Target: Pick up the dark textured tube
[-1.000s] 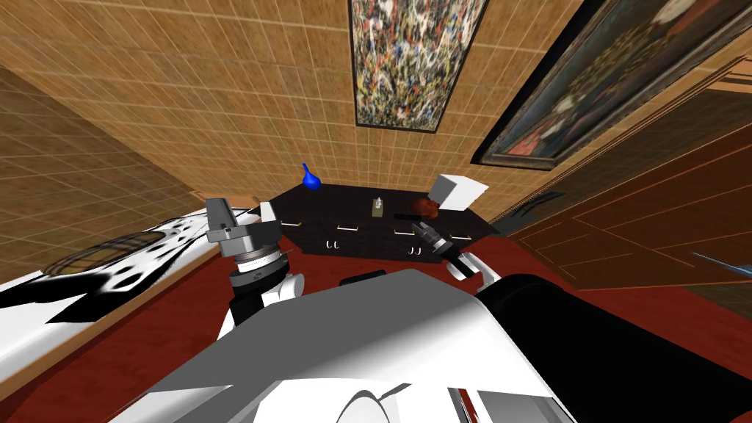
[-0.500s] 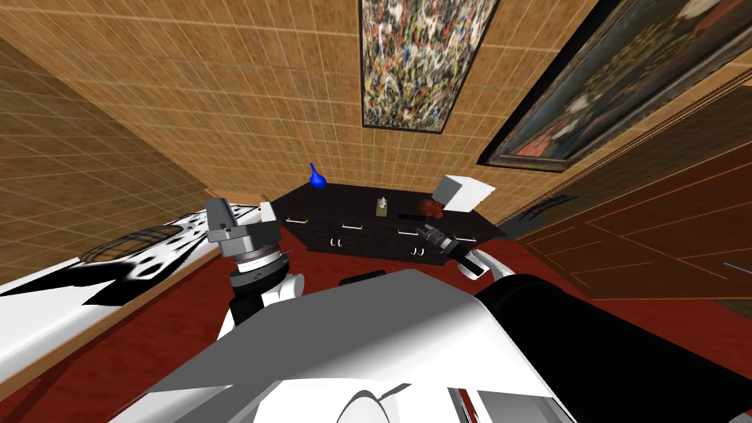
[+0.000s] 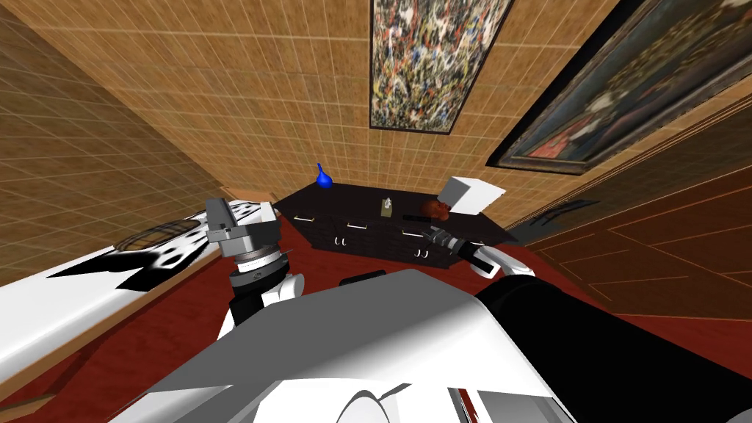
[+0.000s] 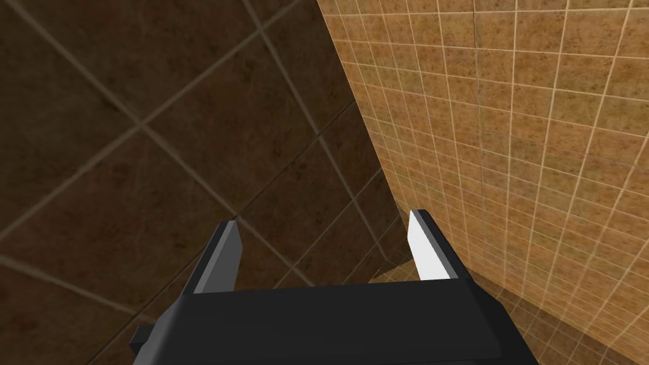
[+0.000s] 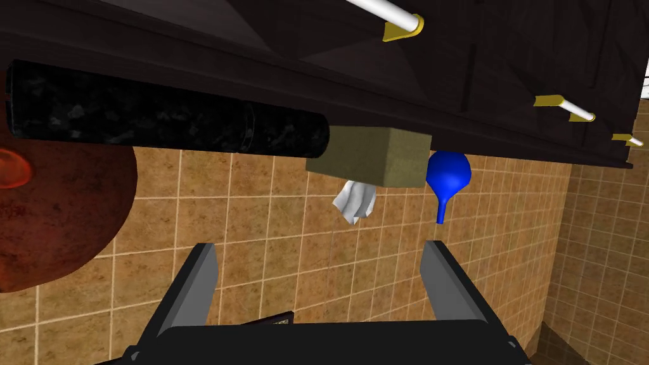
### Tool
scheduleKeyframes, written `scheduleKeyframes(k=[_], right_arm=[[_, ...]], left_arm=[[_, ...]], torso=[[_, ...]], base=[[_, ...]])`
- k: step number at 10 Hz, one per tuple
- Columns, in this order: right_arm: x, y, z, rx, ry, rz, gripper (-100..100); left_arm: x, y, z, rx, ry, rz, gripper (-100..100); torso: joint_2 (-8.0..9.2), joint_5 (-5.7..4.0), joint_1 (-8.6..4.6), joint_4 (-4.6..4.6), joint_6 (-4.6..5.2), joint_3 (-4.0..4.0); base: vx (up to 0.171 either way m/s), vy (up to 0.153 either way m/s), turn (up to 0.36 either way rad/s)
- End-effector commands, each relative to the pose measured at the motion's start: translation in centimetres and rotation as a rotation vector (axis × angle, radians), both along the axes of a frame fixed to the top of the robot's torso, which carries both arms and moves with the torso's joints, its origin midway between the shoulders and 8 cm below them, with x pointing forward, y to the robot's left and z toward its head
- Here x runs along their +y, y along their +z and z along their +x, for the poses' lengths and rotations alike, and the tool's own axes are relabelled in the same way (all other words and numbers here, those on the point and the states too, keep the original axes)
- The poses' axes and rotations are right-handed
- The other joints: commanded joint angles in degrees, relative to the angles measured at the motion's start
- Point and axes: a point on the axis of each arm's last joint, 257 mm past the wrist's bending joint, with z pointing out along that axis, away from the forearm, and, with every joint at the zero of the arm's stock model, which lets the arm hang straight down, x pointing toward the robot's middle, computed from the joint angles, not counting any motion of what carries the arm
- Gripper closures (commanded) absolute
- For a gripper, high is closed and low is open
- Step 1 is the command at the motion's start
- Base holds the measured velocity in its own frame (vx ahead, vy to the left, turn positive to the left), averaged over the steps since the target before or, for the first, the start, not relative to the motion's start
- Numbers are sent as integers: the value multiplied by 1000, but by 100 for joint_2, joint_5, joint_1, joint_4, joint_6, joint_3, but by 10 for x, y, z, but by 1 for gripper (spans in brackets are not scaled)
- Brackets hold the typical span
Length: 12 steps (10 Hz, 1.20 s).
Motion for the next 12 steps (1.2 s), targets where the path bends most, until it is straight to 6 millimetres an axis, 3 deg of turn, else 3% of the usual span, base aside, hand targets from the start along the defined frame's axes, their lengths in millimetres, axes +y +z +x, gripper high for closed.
scheduleKeyframes(k=[1, 2, 3, 6, 9, 11, 12], right_arm=[[-12, -1, -1, 26, 16, -58, -100], [-31, -10, -8, 66, 17, -123, -100], [-32, -6, -6, 71, 32, -143, -100], [-69, -16, -19, 158, 58, -288, -100], [-87, -16, -22, 205, 88, -373, -100], [-118, -24, -39, 293, 120, -487, -100], [-119, -19, -36, 296, 132, -504, -100]], left_arm=[[0, 0, 0, 0, 0, 0, 0], [0, 0, 0, 0, 0, 0, 0], [0, 0, 0, 0, 0, 0, 0], [0, 0, 0, 0, 0, 0, 0], [0, 0, 0, 0, 0, 0, 0], [0, 0, 0, 0, 0, 0, 0], [0, 0, 0, 0, 0, 0, 0]], torso=[[0, 0, 0, 0, 0, 0], [0, 0, -2, 0, 2, 0], [-2, 0, -2, 0, 0, -1], [-4, -1, -3, -1, 2, -2], [-10, -2, -6, -2, 0, -6], [-11, -1, -3, -2, -1, -6], [-16, 0, 2, -4, -1, -10]], base=[[10, 39, 58], [14, 41, 101], [15, 32, 58], [22, 39, 97], [31, 28, 79], [44, 45, 158], [42, 31, 46]])
